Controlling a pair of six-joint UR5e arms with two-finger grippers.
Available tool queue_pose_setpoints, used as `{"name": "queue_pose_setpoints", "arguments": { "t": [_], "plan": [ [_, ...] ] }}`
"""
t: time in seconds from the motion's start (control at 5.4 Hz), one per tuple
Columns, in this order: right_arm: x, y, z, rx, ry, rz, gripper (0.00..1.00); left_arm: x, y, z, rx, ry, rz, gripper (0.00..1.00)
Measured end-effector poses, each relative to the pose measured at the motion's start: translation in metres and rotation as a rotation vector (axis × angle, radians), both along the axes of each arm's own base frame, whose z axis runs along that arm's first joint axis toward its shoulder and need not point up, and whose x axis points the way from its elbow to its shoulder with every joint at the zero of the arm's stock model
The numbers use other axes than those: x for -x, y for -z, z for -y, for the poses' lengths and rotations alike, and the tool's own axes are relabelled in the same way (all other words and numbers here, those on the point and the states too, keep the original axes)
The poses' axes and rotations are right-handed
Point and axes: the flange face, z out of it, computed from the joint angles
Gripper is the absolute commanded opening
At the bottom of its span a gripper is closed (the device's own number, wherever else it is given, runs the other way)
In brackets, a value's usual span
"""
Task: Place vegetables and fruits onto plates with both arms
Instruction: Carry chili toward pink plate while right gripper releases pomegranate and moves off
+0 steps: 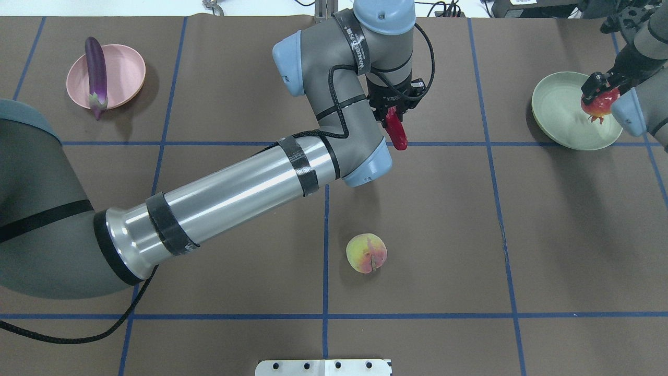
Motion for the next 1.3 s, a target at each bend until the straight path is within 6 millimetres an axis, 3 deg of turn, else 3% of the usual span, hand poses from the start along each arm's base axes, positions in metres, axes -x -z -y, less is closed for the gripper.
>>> {"name": "queue_pose_setpoints", "arguments": {
  "t": [0.37, 0.74, 0.93, 1.3],
  "plan": [
    [0.000, 0.001, 0.000, -0.007, -0.005, -0.010, 1.00, 0.049, 0.017, 0.021, 0.043, 0.006, 0.008, 0.00],
    [0.000, 0.022, 0.002, -0.038, -0.008, 0.009, 1.00, 0.096, 0.009, 0.058, 0.019, 0.004, 0.057, 0.00],
    [0.000, 0.044, 0.000, -0.047, -0.023, 0.045, 1.00, 0.138, -0.013, 0.093, -0.004, -0.007, 0.083, 0.00],
    [0.011, 0.103, -0.011, -0.002, -0.113, 0.166, 1.00, 0.214, -0.104, 0.148, -0.043, -0.047, 0.153, 0.00]
  ]
}}
